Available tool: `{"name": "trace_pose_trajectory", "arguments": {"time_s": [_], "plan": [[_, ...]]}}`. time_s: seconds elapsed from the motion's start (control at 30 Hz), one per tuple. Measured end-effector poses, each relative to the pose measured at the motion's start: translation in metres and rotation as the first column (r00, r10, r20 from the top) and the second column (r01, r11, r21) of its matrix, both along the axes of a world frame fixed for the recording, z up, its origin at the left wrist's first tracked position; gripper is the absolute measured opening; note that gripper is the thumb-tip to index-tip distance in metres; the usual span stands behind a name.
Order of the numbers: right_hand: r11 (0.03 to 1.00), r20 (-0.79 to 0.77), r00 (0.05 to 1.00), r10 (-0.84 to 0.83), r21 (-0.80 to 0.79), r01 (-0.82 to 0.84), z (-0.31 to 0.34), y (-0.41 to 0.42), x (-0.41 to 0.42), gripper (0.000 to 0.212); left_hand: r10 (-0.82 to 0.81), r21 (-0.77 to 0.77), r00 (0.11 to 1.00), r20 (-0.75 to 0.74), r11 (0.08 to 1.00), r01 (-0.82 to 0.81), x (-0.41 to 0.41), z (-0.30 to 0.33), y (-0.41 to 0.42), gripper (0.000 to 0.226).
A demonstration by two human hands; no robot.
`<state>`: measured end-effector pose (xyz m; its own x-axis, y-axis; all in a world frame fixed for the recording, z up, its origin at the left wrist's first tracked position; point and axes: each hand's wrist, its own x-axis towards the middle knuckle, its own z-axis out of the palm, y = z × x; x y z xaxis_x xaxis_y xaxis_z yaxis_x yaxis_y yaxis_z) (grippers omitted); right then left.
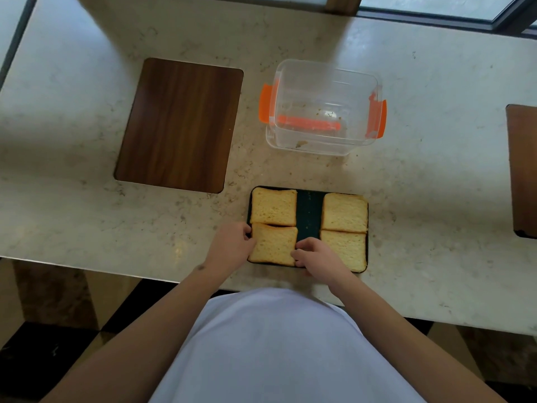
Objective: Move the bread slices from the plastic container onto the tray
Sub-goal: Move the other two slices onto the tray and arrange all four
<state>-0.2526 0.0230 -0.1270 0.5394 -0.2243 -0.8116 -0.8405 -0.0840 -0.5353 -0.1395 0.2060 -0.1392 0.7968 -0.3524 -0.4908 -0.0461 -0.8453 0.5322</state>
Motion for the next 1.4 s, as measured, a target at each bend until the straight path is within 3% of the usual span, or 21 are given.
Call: {"name": "trace_pose_trajectory", "arguments": {"time_s": [0.2, 0.33, 0.67, 1.0, 1.27, 1.33, 1.4], "plan": [[0.972, 0.021, 0.989, 0.144, -0.191, -0.138, -0.001, 0.001, 0.007, 0.036, -0.287, 0.134, 0.919, 0.27, 0.956, 0.26, 0.002, 0.009, -0.001, 0.02], [0.969, 0.071, 0.99, 0.123, -0.223, -0.104, 0.001, 0.001, 0.014, 0.048, -0.329, 0.088, 0.91, 0.253, 0.944, 0.317, 0.004, 0.005, 0.003, 0.026], [0.897, 0.083, 0.945, 0.317, -0.351, -0.27, 0.003, 0.003, 0.024, 0.045, -0.301, 0.034, 0.926, 0.227, 0.953, 0.302, 0.013, -0.011, 0.006, 0.019], [0.982, 0.044, 0.992, 0.121, -0.153, -0.113, 0.003, 0.002, 0.028, 0.044, -0.215, -0.051, 0.959, 0.184, 0.972, 0.228, 0.015, -0.014, 0.008, 0.014], [0.986, 0.052, 0.997, 0.052, -0.158, -0.043, 0.0, -0.006, 0.032, 0.041, -0.205, -0.029, 0.938, 0.28, 0.975, 0.221, 0.008, -0.004, -0.001, 0.025], [0.981, 0.069, 0.996, 0.052, -0.191, -0.038, -0.001, -0.009, 0.035, 0.042, -0.109, -0.112, 0.969, 0.22, 0.984, 0.136, 0.008, 0.003, -0.01, 0.031], [0.973, 0.084, 0.994, 0.063, -0.229, -0.042, -0.001, -0.011, 0.04, 0.043, 0.096, -0.219, 0.994, 0.045, 0.972, -0.084, 0.008, 0.012, -0.02, 0.036]]}}
